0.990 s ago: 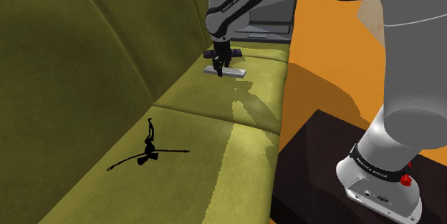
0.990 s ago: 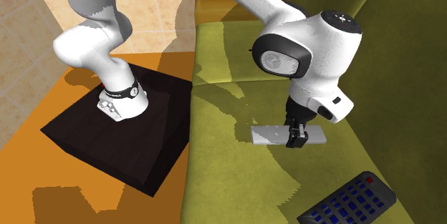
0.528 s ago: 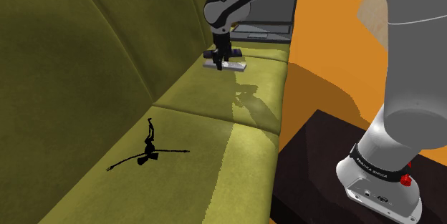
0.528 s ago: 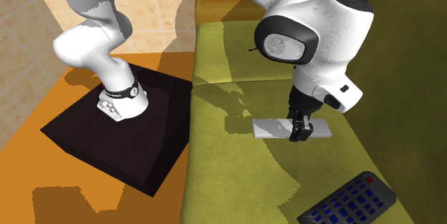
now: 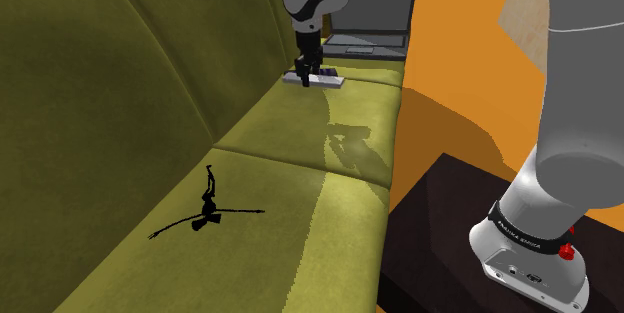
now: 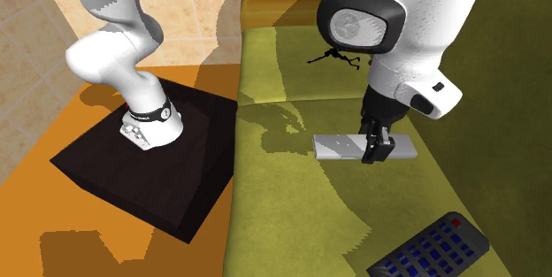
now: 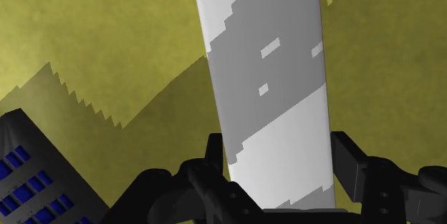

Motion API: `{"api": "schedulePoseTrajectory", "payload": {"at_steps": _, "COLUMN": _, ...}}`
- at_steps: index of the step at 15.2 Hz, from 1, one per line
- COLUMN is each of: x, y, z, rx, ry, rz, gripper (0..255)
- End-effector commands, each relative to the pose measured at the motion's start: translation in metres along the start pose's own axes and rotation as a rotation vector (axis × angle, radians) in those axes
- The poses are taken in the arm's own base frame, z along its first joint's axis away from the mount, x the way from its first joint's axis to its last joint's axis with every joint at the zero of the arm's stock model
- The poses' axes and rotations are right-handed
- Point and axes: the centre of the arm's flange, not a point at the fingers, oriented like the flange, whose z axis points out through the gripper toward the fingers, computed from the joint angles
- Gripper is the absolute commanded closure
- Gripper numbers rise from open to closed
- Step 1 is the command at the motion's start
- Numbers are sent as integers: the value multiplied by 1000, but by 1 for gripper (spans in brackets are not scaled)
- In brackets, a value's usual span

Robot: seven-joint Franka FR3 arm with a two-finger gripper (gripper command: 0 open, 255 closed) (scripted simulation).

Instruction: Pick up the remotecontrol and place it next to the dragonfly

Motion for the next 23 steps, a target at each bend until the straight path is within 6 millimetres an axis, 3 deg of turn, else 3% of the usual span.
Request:
{"api": "schedulePoseTrajectory", "payload": {"at_steps": 1, "x": 0, "y": -1, "z": -10, "rx": 0, "ry": 0, "rz": 0, "gripper": 255}}
{"api": "schedulePoseTrajectory", "payload": {"at_steps": 7, "x": -1, "y": -1, "z": -40, "rx": 0, "ry": 0, "rz": 0, "gripper": 255}}
{"api": "schedulePoseTrajectory", "payload": {"at_steps": 23, "x": -42, "y": -208, "z": -38, "rx": 0, "ry": 0, "rz": 0, "gripper": 255}}
